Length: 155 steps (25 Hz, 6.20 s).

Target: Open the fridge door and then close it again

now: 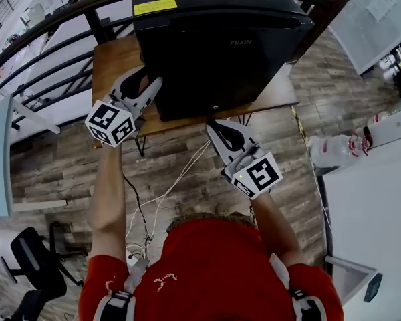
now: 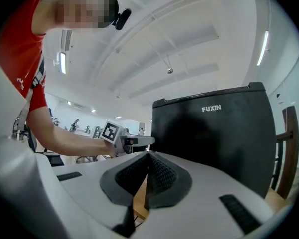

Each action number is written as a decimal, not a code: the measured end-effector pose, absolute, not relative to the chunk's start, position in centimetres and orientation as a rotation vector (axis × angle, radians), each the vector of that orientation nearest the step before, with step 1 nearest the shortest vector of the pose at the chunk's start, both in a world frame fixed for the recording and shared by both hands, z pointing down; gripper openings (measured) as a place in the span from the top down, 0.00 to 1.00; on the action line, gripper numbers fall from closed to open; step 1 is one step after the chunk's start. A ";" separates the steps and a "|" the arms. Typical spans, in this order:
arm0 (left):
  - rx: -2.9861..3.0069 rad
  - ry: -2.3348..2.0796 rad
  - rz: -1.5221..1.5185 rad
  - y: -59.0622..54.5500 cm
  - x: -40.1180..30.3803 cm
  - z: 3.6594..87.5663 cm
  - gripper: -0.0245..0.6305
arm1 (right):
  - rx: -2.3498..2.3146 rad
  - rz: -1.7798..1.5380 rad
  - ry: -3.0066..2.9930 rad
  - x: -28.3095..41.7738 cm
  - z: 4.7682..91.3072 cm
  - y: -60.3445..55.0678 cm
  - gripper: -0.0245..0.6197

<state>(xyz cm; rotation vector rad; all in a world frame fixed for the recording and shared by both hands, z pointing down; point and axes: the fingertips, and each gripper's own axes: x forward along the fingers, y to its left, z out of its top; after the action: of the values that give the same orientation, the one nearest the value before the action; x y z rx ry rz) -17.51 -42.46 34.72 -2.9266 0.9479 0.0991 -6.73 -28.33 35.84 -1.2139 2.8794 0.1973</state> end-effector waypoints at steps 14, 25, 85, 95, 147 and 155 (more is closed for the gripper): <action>-2.899 0.981 0.106 -41.1 -17.4 34.8 0.70 | -1.215 0.197 2.891 -5.5 36.1 -27.1 0.92; -2.857 1.014 0.120 -35.2 -16.2 34.4 0.72 | -1.149 0.193 2.900 -7.1 35.7 -25.5 0.92; -2.915 0.925 0.133 -9.4 8.0 34.1 0.86 | -1.294 0.118 2.847 10.2 38.1 -7.1 0.77; -2.951 0.823 0.115 -8.1 11.6 34.2 0.88 | -1.540 0.092 2.780 11.8 39.6 -9.2 0.55; -2.890 1.165 0.191 -7.0 -6.0 35.8 0.95 | -1.856 0.028 2.545 22.5 40.0 -8.9 0.73; -2.909 1.122 0.198 -7.1 -5.1 35.7 0.95 | -1.847 0.046 2.546 22.3 39.6 -8.3 0.73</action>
<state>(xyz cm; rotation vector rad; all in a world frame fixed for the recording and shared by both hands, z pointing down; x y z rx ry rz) -5.07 -7.13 35.72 -2.9094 1.1219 0.1984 22.34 -8.34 39.64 -1.8472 2.5461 0.0455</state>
